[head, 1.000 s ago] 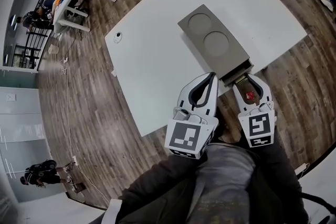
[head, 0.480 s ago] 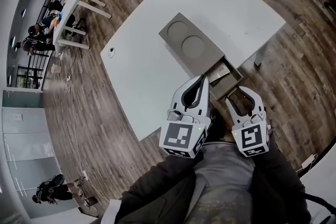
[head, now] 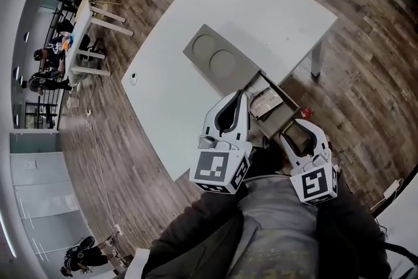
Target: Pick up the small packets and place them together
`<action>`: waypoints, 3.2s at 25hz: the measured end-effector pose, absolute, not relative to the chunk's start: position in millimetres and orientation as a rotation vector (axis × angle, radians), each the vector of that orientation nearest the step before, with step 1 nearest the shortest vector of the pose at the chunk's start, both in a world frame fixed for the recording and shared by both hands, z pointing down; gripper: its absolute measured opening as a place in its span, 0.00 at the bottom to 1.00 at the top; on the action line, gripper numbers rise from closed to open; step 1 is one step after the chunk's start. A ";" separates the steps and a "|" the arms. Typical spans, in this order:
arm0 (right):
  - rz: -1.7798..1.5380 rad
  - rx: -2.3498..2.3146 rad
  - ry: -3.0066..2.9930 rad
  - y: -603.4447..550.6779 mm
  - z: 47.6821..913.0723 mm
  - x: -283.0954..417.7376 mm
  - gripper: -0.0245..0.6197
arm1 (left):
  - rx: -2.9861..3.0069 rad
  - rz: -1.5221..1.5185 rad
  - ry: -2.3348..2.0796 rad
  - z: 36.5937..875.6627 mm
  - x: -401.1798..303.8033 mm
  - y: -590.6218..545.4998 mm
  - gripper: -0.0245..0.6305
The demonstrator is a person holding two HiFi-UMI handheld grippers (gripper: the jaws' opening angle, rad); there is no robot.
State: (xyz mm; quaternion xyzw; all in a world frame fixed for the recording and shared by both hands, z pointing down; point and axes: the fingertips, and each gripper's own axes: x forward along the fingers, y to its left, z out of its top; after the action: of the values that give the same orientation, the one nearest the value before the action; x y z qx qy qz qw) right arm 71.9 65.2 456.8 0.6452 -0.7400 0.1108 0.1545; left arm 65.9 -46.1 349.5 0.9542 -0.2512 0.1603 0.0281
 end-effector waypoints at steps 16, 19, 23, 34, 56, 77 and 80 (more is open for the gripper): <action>0.371 1.861 -2.117 118.3 473.5 78.3 0.31 | 2.953 0.553 -0.699 354.2 88.9 -27.6 0.04; 0.391 1.846 -2.165 118.1 475.5 78.4 0.31 | 2.950 0.549 -0.705 356.1 89.3 -28.0 0.04; 0.419 1.815 -2.240 121.1 459.5 78.0 0.34 | 2.942 0.536 -0.728 350.5 87.5 -33.2 0.04; 0.188 1.672 -2.307 71.2 366.3 93.7 0.35 | 2.876 0.336 -0.886 296.5 68.8 -48.5 0.04; 0.074 0.940 -2.097 6.3 443.8 54.6 0.35 | 2.688 0.187 -1.162 300.2 17.5 -60.6 0.04; 0.131 0.819 -1.956 -17.5 475.6 56.8 0.13 | 2.573 0.226 -1.211 333.8 -7.6 -84.8 0.04; 0.120 0.831 -1.984 -14.0 463.4 52.3 0.11 | 2.579 0.228 -1.212 329.3 -6.8 -81.3 0.04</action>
State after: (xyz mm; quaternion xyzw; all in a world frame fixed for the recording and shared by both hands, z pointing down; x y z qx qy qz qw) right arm 52.3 -14.0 463.4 0.3395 -0.8110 0.0490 0.4739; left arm -6.8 -81.3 329.3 0.8931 -0.4198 0.0790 0.1410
